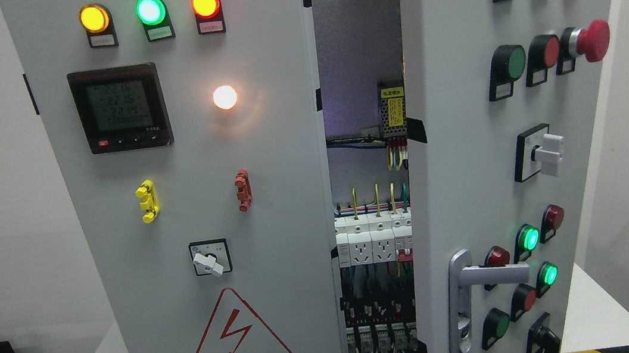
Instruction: Release door handle
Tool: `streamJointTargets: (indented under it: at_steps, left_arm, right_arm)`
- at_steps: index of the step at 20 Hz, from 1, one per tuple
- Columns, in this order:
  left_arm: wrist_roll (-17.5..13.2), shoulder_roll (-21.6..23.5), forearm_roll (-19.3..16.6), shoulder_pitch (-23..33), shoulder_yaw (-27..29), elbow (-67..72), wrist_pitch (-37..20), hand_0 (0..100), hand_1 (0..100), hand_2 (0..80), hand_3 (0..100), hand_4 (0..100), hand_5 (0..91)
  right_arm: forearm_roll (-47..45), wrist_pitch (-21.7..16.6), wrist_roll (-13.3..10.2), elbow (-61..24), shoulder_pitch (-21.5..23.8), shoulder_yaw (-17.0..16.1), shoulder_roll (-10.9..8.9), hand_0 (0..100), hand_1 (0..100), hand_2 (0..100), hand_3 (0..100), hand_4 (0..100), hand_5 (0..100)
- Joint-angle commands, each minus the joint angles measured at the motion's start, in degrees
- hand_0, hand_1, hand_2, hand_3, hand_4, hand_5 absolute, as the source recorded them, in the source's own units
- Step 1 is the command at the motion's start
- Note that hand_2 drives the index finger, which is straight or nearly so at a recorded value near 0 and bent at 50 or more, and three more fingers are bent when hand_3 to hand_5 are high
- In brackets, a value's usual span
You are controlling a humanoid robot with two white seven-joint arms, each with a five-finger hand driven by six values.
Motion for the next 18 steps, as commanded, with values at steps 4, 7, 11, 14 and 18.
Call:
streamJointTargets:
  at_steps: [4, 7, 11, 14, 18]
  left_arm:
    - [0.0, 0.0, 0.0, 1.8, 0.0, -1.8, 0.0, 12, 39, 0.0, 0, 0, 0.0]
    - [0.0, 0.0, 0.0, 1.8, 0.0, -1.8, 0.0, 12, 39, 0.0, 0, 0, 0.0]
    - [0.0, 0.0, 0.0, 1.8, 0.0, -1.8, 0.0, 12, 39, 0.0, 0, 0, 0.0]
    - [0.0, 0.0, 0.0, 1.8, 0.0, -1.8, 0.0, 12, 39, 0.0, 0, 0, 0.0]
    - [0.0, 0.0, 0.0, 1.8, 0.0, -1.8, 0.0, 12, 39, 0.0, 0, 0, 0.0]
  right_arm:
    - [-0.6, -3.7, 0.2, 14.5, 17.4, -17.3, 16.3, 50, 24, 72, 100, 93, 98]
    - [-3.4, -4.2, 0.4, 20.3, 20.8, -17.2, 19.56, 50, 24, 69, 100, 89, 96]
    - [-4.5, -4.1, 6.3, 31.1, 24.3, -17.3, 22.98, 51, 24, 58, 95, 80, 85]
    - [-4.5, -5.5, 6.4, 41.6, 24.4, -18.7, 24.92, 51, 24, 49, 83, 72, 78]
    - [-4.6, -9.4, 6.3, 52.4, 24.4, -19.3, 26.07, 51, 25, 43, 75, 63, 70]
